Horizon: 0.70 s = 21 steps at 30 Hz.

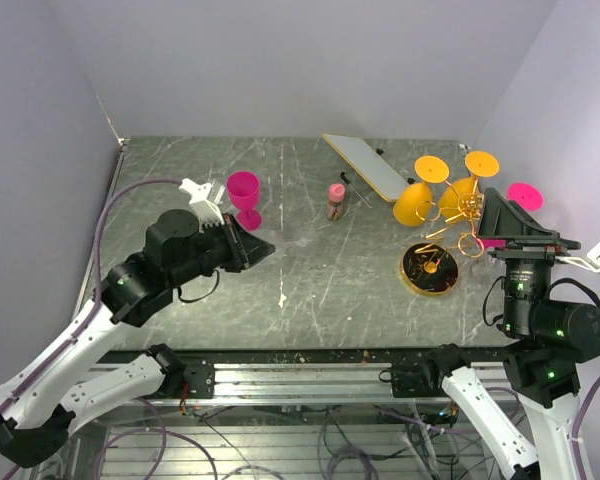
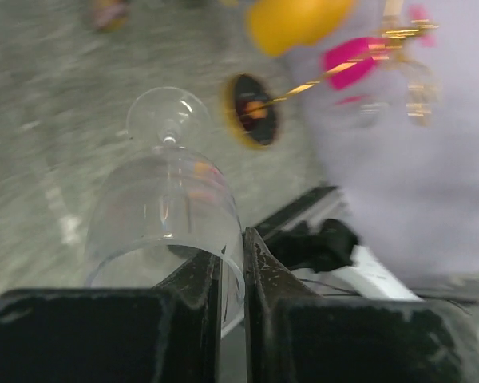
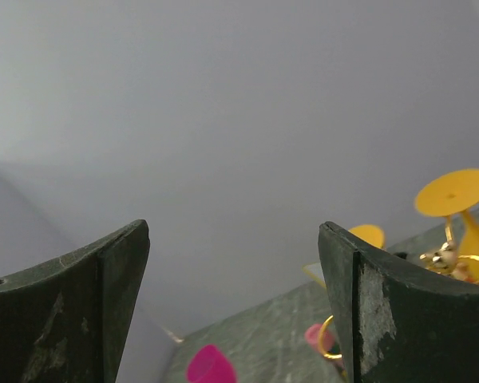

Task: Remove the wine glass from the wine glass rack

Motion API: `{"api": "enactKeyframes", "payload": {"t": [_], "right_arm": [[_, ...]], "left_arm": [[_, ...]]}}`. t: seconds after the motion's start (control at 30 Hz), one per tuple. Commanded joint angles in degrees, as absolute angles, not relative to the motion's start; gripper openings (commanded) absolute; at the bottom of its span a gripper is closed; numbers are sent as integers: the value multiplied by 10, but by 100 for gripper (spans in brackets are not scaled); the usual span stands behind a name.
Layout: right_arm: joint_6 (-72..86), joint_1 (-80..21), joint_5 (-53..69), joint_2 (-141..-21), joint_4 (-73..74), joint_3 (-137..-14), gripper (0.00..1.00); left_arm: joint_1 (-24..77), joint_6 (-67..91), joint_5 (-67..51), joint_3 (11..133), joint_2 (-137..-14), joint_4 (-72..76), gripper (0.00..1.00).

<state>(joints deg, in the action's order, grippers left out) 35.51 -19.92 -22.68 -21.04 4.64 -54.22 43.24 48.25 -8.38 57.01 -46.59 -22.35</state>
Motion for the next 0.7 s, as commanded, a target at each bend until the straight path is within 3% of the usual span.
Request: {"api": "enactKeyframes", "payload": {"t": [0.0, 0.13, 0.33, 0.57, 0.67], "right_arm": [[245, -199, -255, -207, 25, -539, 86], [193, -199, -250, -212, 20, -543, 86], [152, -199, -251, -213, 42, -546, 91], [157, -199, -306, -233, 94, -570, 93], [182, -199, -342, -245, 116, -599, 99]], "left_arm": [[434, 416, 88, 644, -485, -519, 7], [435, 427, 195, 683, -531, -636, 7], [426, 416, 272, 715, -581, -662, 7], [289, 334, 200, 710, -618, -611, 7], [256, 312, 188, 709, -635, -589, 7]]}}
